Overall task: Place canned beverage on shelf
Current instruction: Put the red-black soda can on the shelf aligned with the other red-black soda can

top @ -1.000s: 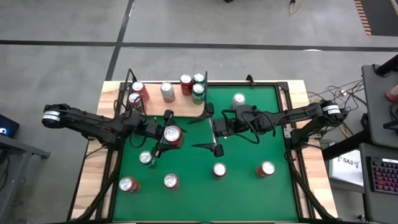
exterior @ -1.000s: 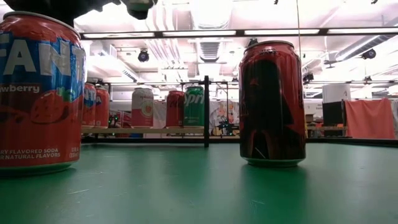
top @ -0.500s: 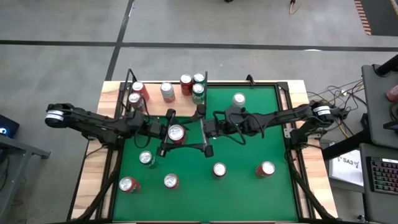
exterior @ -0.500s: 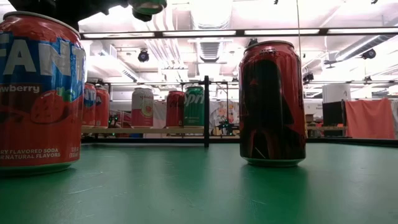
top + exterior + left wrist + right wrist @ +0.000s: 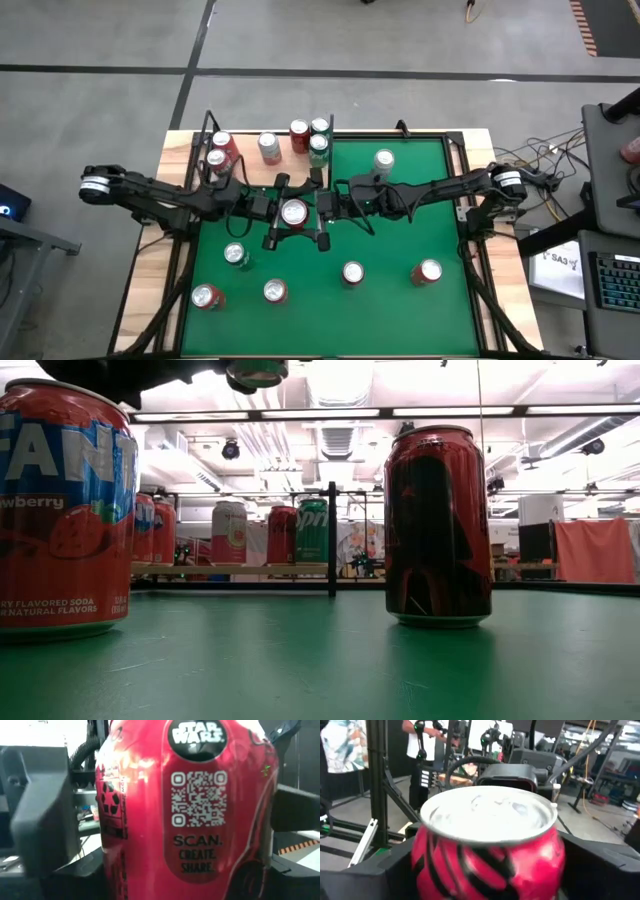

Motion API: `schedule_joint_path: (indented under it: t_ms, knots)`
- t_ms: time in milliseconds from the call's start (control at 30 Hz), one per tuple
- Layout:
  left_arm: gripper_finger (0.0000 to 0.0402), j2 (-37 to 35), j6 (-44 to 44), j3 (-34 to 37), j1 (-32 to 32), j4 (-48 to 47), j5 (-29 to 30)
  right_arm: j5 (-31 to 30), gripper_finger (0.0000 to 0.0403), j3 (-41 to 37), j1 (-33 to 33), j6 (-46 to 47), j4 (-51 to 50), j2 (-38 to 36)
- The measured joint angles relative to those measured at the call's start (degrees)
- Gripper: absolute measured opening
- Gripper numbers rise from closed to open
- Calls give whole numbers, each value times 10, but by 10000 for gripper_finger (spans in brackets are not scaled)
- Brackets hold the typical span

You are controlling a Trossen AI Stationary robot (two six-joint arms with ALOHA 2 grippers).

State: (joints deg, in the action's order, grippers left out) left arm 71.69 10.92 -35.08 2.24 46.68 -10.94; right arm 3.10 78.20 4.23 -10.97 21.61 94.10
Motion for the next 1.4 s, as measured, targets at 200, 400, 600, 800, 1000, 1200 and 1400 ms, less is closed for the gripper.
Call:
schedule_joint_path:
  t_ms: [200, 400, 600, 800, 1000, 1200, 1400]
  knots:
    - [274, -5, 2, -7, 0, -27, 4, -1, 303, 3, 0, 8, -3, -2]
    - [336, -18, 9, -8, 1, -50, 42, -8, 288, 2, 0, 15, -5, -3]
    - [380, -48, 40, -10, -1, -107, 98, -53, 288, 2, -1, 29, -7, -23]
    - [346, -130, 92, -10, -1, -229, 188, -169, 288, 2, 0, 58, 1, -47]
    - [332, -229, 121, -9, -1, -336, 317, -320, 288, 2, -3, 92, 8, -36]
    - [328, -316, 131, -9, -1, -356, 379, -373, 288, 2, -14, 144, 51, 22]
    - [328, -380, 124, -9, -1, -358, 380, -427, 288, 7, -34, 176, 79, 65]
